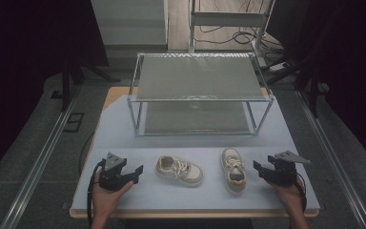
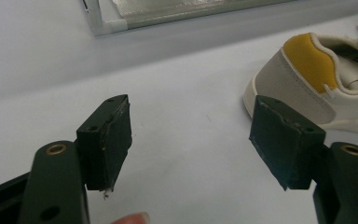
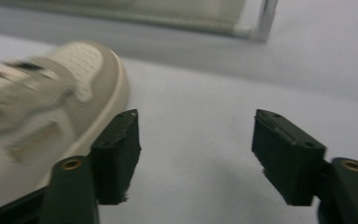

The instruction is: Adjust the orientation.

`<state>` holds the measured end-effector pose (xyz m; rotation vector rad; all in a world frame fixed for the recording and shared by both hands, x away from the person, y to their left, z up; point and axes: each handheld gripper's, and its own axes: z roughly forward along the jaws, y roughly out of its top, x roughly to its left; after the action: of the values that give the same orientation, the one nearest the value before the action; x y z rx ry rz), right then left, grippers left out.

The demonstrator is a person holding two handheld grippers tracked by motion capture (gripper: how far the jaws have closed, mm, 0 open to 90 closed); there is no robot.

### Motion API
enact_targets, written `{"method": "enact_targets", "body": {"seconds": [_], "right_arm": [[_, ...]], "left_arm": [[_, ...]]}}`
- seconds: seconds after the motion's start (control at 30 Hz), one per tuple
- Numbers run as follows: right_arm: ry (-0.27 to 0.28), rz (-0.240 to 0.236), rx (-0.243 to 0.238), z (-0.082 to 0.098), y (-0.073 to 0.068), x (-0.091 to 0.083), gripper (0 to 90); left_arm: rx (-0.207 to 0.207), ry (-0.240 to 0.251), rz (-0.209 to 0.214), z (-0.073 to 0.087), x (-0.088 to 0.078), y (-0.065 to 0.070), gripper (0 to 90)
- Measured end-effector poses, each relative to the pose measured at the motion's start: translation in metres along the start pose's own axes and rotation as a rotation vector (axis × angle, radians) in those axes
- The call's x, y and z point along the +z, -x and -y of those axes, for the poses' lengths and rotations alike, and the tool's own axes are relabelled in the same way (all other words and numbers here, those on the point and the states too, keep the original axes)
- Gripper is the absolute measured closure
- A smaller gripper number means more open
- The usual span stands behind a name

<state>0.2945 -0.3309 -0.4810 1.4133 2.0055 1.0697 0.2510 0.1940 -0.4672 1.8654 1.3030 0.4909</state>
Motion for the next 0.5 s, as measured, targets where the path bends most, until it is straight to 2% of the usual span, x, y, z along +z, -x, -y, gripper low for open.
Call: {"method": "enact_targets", "body": {"seconds": [0.13,0.2,0.23,0.33,0.37,0.43,0.47,0.5], "right_arm": [[0.045,-0.041,0.002,-0.004,-0.004,-0.012,43.5],[0.082,-0.077,-0.002,-0.007,-0.010,-0.023,54.6],[0.103,-0.098,-0.013,-0.010,-0.015,-0.030,63.3],[0.116,-0.128,-0.027,-0.013,-0.020,-0.037,69.4],[0.140,-0.169,-0.056,-0.018,-0.033,-0.046,76.4],[0.145,-0.182,-0.068,-0.020,-0.038,-0.048,78.3],[0.154,-0.221,-0.101,-0.024,-0.052,-0.053,82.4],[0.156,-0.234,-0.109,-0.025,-0.058,-0.054,83.6]], "left_arm": [[-0.007,0.015,0.001,0.000,-0.004,-0.001,29.3],[-0.008,0.022,-0.004,0.000,-0.005,-0.001,29.4],[-0.009,0.032,-0.003,0.000,-0.006,-0.001,29.6],[-0.007,0.042,0.014,0.001,-0.007,-0.001,31.0],[-0.001,0.048,0.022,0.001,-0.008,-0.001,32.1],[0.002,0.051,0.022,0.001,-0.008,0.000,33.0],[0.006,0.054,0.025,0.001,-0.010,0.001,33.2],[0.007,0.051,0.034,0.000,-0.011,0.002,33.3]]}}
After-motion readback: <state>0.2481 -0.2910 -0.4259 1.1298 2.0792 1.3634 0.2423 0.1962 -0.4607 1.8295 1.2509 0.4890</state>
